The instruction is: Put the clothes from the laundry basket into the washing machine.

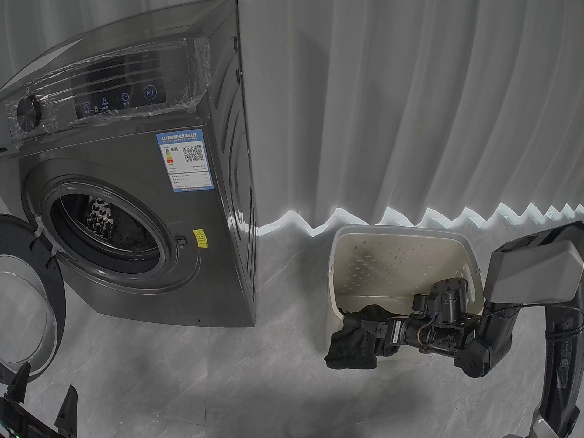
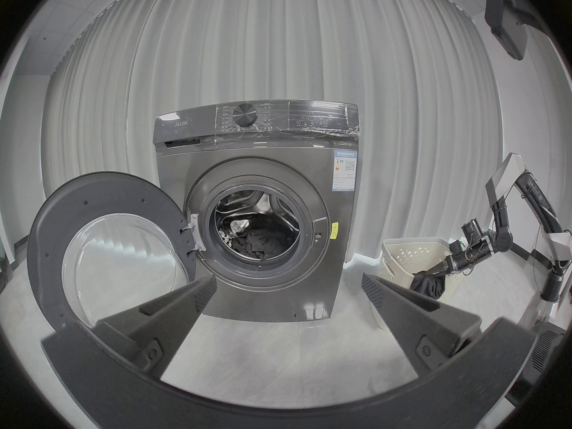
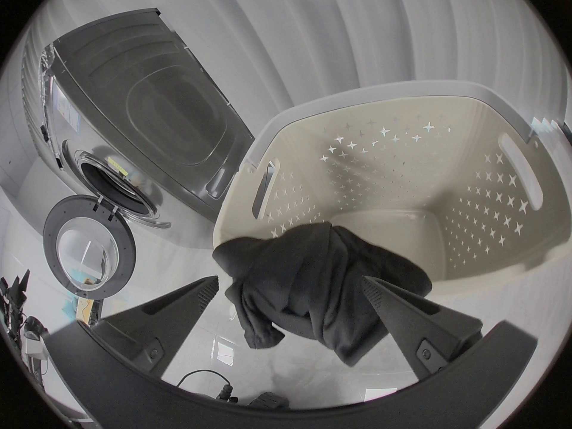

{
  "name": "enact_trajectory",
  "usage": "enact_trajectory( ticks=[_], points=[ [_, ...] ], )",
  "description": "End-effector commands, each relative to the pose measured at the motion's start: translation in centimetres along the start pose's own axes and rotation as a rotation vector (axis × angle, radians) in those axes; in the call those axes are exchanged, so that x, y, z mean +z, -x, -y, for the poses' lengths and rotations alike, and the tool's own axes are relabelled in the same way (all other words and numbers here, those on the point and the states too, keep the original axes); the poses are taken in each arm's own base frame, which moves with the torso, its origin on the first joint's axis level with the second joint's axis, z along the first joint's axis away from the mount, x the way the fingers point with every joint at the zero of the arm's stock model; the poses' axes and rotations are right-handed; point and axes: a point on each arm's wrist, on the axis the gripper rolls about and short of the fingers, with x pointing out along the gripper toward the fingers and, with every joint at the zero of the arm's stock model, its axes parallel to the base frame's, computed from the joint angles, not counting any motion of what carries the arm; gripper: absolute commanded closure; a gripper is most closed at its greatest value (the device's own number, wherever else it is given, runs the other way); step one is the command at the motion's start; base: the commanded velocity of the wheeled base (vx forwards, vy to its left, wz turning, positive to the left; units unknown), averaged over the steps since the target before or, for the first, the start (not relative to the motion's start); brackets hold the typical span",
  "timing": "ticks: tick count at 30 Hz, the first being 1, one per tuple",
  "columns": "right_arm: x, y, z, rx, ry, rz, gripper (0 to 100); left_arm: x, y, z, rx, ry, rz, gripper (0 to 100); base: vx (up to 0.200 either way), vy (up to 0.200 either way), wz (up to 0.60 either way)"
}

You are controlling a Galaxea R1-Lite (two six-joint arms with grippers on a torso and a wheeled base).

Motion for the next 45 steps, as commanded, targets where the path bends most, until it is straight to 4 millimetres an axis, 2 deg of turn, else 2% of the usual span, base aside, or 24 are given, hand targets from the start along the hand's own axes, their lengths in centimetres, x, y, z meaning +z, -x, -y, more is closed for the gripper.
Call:
enact_trajectory(
  ticks=[1, 10, 22, 23, 39, 41, 42, 45],
  points=[
    [-0.1, -0.2, 0.0, 0.002, 0.0, -0.001, 0, -0.5, 0.0, 0.0, 0.0, 0.001, 0.001, 0, 0.0, 0.0, 0.0],
    [-0.3, -1.6, 0.3, 0.02, 0.004, 0.053, 0, -0.5, 0.0, 0.0, 0.0, -0.001, -0.001, 0, 0.0, 0.0, 0.0],
    [-0.2, -1.8, -0.9, 0.056, 0.016, 0.061, 0, -0.5, 0.0, 0.0, 0.0, 0.001, 0.001, 0, 0.0, 0.0, 0.0],
    [-0.3, -1.9, -0.9, 0.056, 0.017, 0.058, 100, -0.5, 0.0, 0.0, 0.0, 0.001, -0.001, 0, 0.0, 0.0, 0.0],
    [-0.1, -1.6, -0.5, 0.043, 0.009, 0.066, 100, -0.5, 0.0, 0.0, 0.0, 0.001, 0.001, 0, 0.0, 0.0, 0.0],
    [0.3, -1.2, -0.6, 0.048, 0.009, 0.085, 100, -0.5, 0.0, 0.0, 0.0, 0.002, 0.001, 0, 0.0, 0.0, 0.0],
    [1.1, -0.2, -0.7, 0.055, 0.01, 0.119, 100, -0.5, 0.0, 0.0, 0.0, 0.002, 0.001, 0, 0.0, 0.0, 0.0],
    [2.0, 1.2, -0.9, 0.059, 0.009, 0.146, 100, -0.5, 0.0, 0.0, 0.0, 0.001, 0.001, 0, 0.0, 0.0, 0.0]
  ],
)
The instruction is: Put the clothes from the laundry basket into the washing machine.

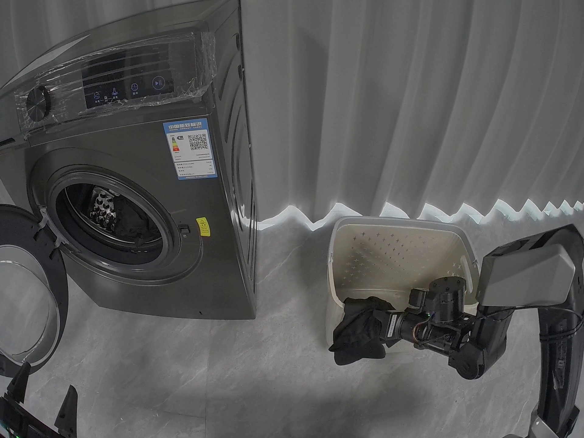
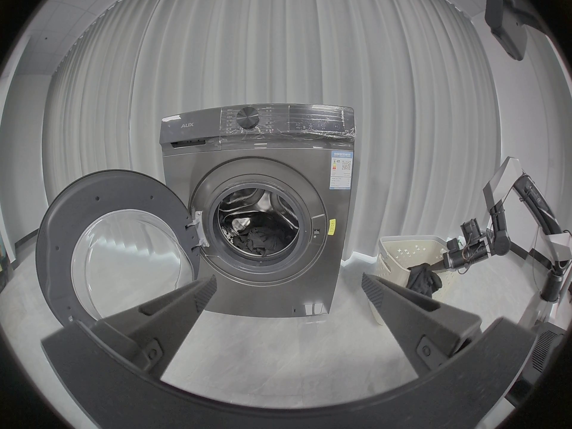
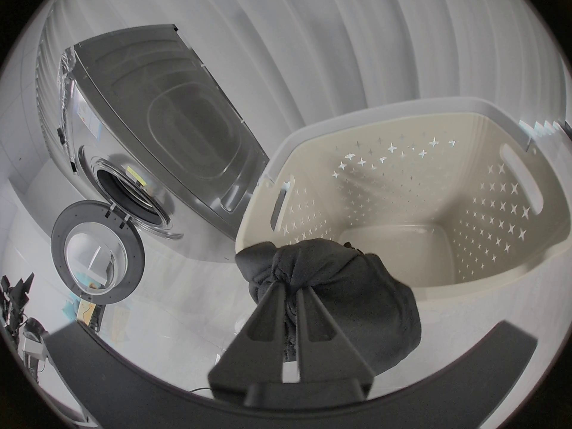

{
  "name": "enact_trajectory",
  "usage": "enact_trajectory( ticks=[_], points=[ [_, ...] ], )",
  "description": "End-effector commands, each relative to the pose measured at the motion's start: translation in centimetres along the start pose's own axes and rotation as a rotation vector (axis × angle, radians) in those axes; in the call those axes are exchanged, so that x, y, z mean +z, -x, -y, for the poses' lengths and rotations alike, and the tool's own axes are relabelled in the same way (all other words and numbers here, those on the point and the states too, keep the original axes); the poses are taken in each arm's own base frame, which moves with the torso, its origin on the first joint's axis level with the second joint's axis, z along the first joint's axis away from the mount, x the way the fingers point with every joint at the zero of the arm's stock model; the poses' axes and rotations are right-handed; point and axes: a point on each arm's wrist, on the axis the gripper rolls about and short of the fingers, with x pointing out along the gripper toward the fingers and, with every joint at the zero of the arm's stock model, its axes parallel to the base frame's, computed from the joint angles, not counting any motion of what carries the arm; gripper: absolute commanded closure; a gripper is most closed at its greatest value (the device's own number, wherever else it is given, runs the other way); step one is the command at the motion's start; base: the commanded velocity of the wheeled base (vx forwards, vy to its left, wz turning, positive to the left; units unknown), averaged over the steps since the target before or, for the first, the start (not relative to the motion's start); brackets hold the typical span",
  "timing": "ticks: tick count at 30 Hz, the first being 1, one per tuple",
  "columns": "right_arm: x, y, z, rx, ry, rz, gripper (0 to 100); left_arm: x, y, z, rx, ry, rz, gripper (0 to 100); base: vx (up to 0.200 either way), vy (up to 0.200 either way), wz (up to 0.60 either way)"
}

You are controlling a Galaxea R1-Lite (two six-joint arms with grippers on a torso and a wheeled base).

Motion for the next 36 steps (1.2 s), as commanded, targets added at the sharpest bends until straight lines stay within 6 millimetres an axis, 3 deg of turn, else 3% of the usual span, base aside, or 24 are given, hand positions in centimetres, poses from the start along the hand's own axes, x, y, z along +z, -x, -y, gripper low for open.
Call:
enact_trajectory(
  ticks=[1, 18, 22, 26, 32, 36],
  points=[
    [1.9, 2.0, -0.5, 0.012, 0.001, 0.06, 100, -0.5, 0.0, 0.0, 0.0, 0.0, 0.0, 0, 0.0, 0.0, 0.0],
    [8.2, 9.0, -3.6, -0.032, 0.18, 0.349, 100, -0.5, 0.0, 0.0, 0.0, 0.0, 0.0, 0, 0.0, 0.0, 0.0],
    [10.0, 11.3, -5.2, -0.034, 0.239, 0.448, 100, -0.5, 0.0, 0.0, 0.0, 0.0, 0.0, 0, 0.0, 0.0, 0.0],
    [10.7, 12.7, -6.5, -0.005, 0.274, 0.486, 100, -0.5, 0.0, 0.0, 0.0, 0.0, 0.0, 0, 0.0, 0.0, 0.0],
    [11.2, 14.2, -6.8, -0.016, 0.287, 0.518, 100, -0.5, 0.0, 0.0, -0.001, 0.001, 0.0, 0, 0.0, 0.0, 0.0],
    [11.1, 15.0, -6.8, -0.013, 0.287, 0.525, 100, -0.5, 0.0, 0.0, -0.001, 0.001, 0.0, 0, -0.2, 0.0, 0.0]
  ],
)
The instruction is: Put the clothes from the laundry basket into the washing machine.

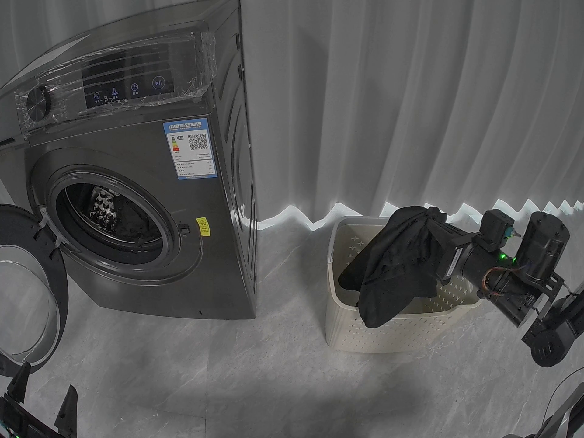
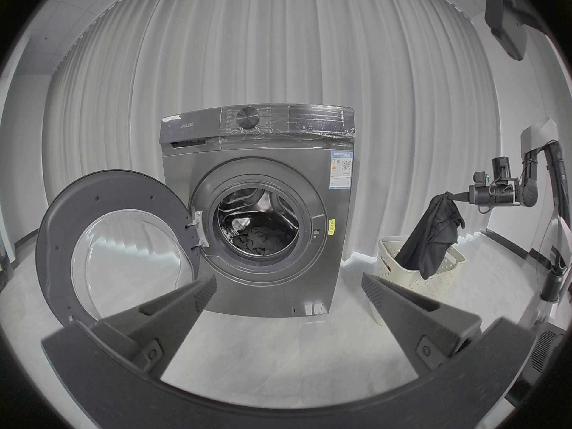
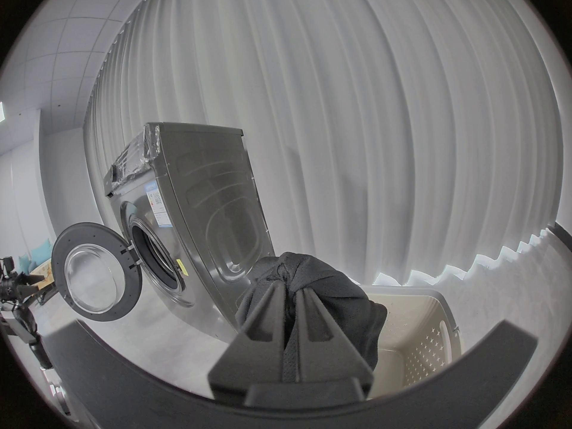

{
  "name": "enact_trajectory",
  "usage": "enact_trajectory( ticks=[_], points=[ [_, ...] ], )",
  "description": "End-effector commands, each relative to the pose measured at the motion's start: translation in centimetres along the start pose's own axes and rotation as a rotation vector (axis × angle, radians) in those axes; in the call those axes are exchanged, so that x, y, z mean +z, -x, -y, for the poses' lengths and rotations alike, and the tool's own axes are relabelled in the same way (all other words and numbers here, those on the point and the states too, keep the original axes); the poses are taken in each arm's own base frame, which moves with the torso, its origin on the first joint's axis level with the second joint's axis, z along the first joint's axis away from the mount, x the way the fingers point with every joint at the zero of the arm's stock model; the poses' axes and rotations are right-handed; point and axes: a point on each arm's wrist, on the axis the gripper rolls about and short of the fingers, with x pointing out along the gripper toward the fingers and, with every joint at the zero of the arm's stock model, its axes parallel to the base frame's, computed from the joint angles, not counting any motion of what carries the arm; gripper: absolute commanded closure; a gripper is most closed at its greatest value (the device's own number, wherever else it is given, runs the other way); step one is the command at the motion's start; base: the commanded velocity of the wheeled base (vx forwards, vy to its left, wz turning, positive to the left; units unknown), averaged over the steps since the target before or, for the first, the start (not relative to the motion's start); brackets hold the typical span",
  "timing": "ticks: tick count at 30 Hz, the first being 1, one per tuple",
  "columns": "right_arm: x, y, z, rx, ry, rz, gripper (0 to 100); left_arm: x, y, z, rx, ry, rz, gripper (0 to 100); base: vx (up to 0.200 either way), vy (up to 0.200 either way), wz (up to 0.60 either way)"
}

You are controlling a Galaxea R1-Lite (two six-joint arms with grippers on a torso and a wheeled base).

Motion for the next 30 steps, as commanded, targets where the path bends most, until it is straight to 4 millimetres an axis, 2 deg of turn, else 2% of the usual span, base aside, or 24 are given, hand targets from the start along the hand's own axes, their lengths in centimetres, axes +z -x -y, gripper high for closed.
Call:
enact_trajectory(
  ticks=[1, 5, 11, 15, 25, 30],
  points=[
    [1.2, 1.2, -0.1, 0.008, -0.005, 0.044, 100, -0.5, 0.0, 0.0, 0.0, 0.001, 0.0, 0, -0.2, 0.0, 0.0],
    [1.4, 1.7, -0.1, 0.01, -0.007, 0.047, 100, -0.5, 0.0, 0.0, 0.001, -0.001, 0.0, 0, -0.2, 0.0, 0.0],
    [1.4, 2.4, -0.1, 0.024, -0.007, 0.052, 100, -0.5, 0.0, 0.0, 0.003, 0.001, 0.0, 0, 0.0, 0.0, 0.0],
    [1.2, 3.6, -0.6, 0.049, -0.009, 0.039, 100, -0.5, 0.0, 0.0, 0.0, 0.001, 0.0, 0, 0.0, 0.2, 0.0],
    [1.1, 3.6, -0.8, 0.064, -0.007, 0.035, 100, -0.5, 0.0, 0.0, 0.0, 0.002, 0.0, 0, 0.0, 0.2, 0.0],
    [1.0, 3.9, -2.0, 0.115, -0.021, 0.034, 100, -0.5, 0.0, 0.0, 0.0, 0.004, 0.0, 0, 0.0, 0.2, 0.0]
  ],
)
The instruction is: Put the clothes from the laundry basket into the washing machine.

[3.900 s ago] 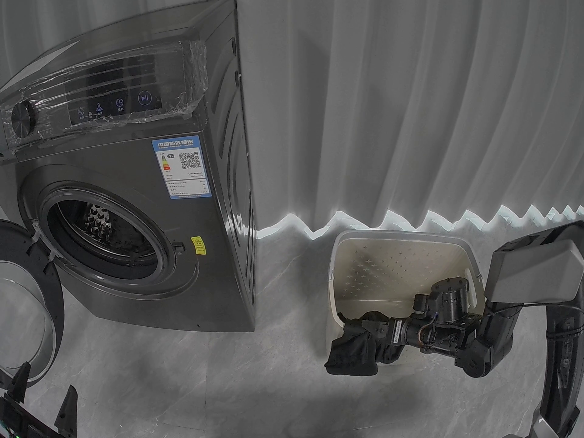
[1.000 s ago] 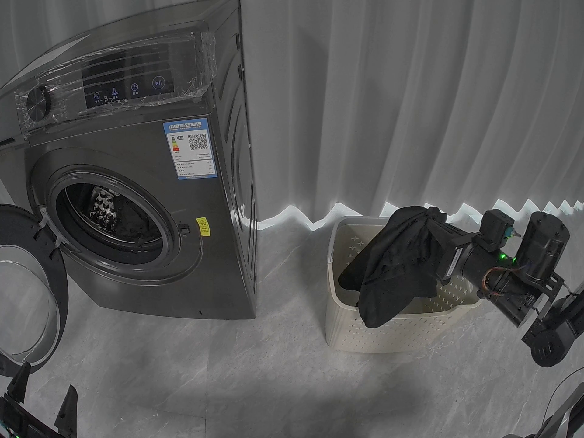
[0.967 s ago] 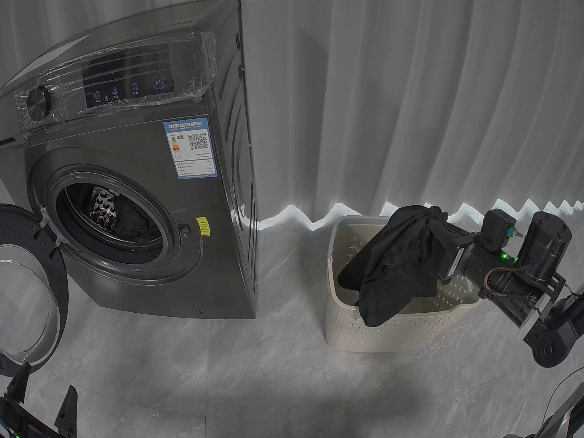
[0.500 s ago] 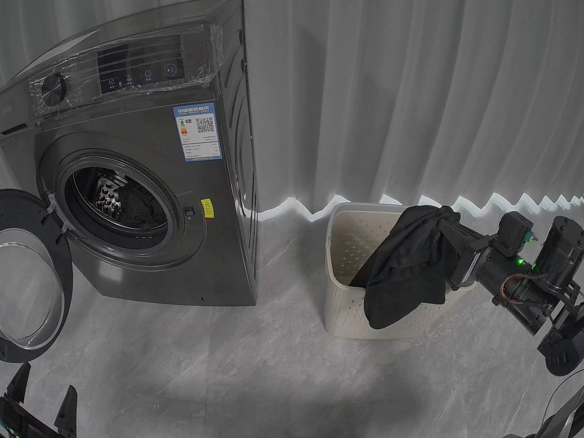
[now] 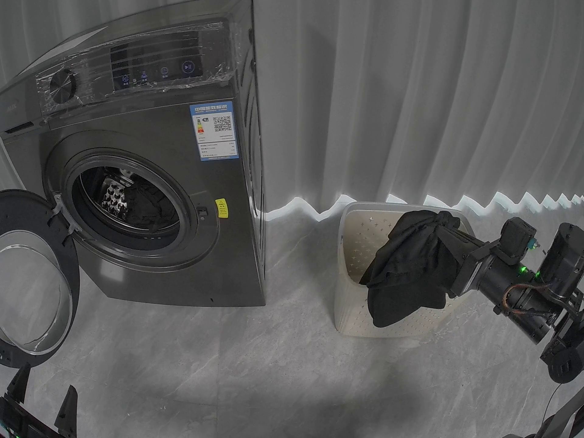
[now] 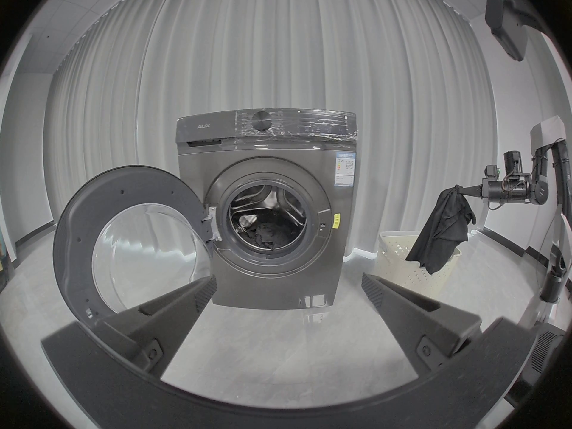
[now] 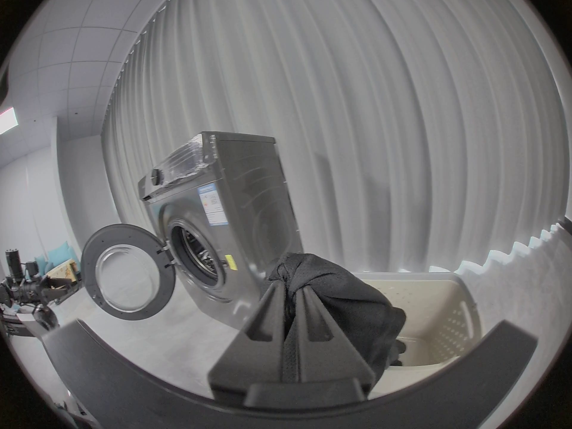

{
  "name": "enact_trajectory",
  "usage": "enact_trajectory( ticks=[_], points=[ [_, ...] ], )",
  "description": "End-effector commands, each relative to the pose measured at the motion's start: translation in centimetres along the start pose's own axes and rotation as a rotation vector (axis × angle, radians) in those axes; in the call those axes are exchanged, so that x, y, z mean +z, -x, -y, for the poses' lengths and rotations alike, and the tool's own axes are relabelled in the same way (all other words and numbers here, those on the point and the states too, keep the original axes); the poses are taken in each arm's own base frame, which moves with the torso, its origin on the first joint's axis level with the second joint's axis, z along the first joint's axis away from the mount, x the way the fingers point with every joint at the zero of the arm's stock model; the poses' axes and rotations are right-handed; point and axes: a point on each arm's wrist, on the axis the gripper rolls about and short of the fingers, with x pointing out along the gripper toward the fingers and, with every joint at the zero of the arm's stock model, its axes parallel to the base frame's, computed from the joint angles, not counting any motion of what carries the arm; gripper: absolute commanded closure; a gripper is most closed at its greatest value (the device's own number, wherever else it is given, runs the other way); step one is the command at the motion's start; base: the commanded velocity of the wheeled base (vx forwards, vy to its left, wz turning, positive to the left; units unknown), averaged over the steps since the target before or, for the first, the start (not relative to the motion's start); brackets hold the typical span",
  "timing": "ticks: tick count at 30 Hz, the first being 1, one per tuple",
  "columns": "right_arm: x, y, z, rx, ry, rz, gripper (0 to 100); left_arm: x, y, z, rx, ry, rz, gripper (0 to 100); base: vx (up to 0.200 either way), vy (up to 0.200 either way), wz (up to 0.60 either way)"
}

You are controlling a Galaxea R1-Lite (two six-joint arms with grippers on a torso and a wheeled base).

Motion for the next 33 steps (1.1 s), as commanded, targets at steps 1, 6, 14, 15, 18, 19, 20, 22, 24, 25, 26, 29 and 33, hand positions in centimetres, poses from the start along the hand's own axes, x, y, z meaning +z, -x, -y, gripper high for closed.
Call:
enact_trajectory(
  ticks=[1, 6, 14, 15, 18, 19, 20, 22, 24, 25, 26, 29, 33],
  points=[
    [0.0, 0.2, -1.1, 0.046, -0.01, 0.0, 100, -0.5, 0.0, 0.0, 0.001, 0.001, 0.0, 0, 0.0, 0.2, 0.0],
    [-0.2, 0.4, -2.3, 0.104, -0.015, -0.008, 100, -0.5, 0.0, 0.0, 0.001, 0.001, 0.0, 0, 0.0, 0.2, 0.0],
    [0.0, 0.8, -3.5, 0.189, -0.021, 0.02, 100, -0.5, 0.0, 0.0, 0.001, 0.0, 0.0, 0, 0.0, 0.2, 0.0],
    [0.1, 0.8, -3.8, 0.216, -0.025, 0.024, 100, -0.5, 0.0, 0.0, 0.001, 0.0, 0.0, 0, 0.0, 0.2, 0.0],
    [0.2, 0.9, -4.2, 0.245, -0.029, 0.042, 100, -0.5, 0.0, 0.0, 0.001, 0.0, 0.0, 0, 0.0, 0.2, 0.0],
    [0.3, 0.8, -4.3, 0.248, -0.028, 0.05, 100, -0.5, 0.0, 0.0, 0.001, -0.002, 0.0, 0, 0.0, 0.2, 0.0],
    [0.3, 0.8, -4.3, 0.248, -0.028, 0.05, 100, -0.5, 0.0, 0.0, 0.001, -0.002, 0.0, 0, 0.0, 0.2, 0.0],
    [0.6, 0.5, -4.4, 0.27, -0.03, 0.067, 100, -0.5, 0.0, 0.0, 0.001, -0.002, 0.0, 0, 0.0, 0.0, 0.0],
    [0.8, 0.4, -4.5, 0.274, -0.029, 0.075, 100, -0.5, 0.0, 0.0, 0.001, -0.002, 0.0, 0, 0.0, 0.0, 0.0],
    [0.7, 0.2, -4.3, 0.266, -0.028, 0.074, 100, -0.5, 0.0, 0.0, 0.001, -0.002, 0.0, 0, 0.0, 0.0, 0.0],
    [0.3, 0.0, -4.2, 0.257, -0.026, 0.06, 100, -0.5, 0.0, 0.0, 0.001, 0.0, 0.0, 0, 0.0, 0.0, 0.0],
    [-0.4, -0.2, -4.0, 0.241, -0.02, 0.031, 100, -0.5, 0.0, 0.0, 0.001, 0.0, 0.0, 0, -0.2, 0.0, 0.0],
    [-0.6, -0.6, -3.9, 0.234, -0.022, 0.024, 100, -0.5, 0.0, 0.0, 0.001, 0.0, 0.0, 0, -0.2, 0.0, 0.0]
  ],
)
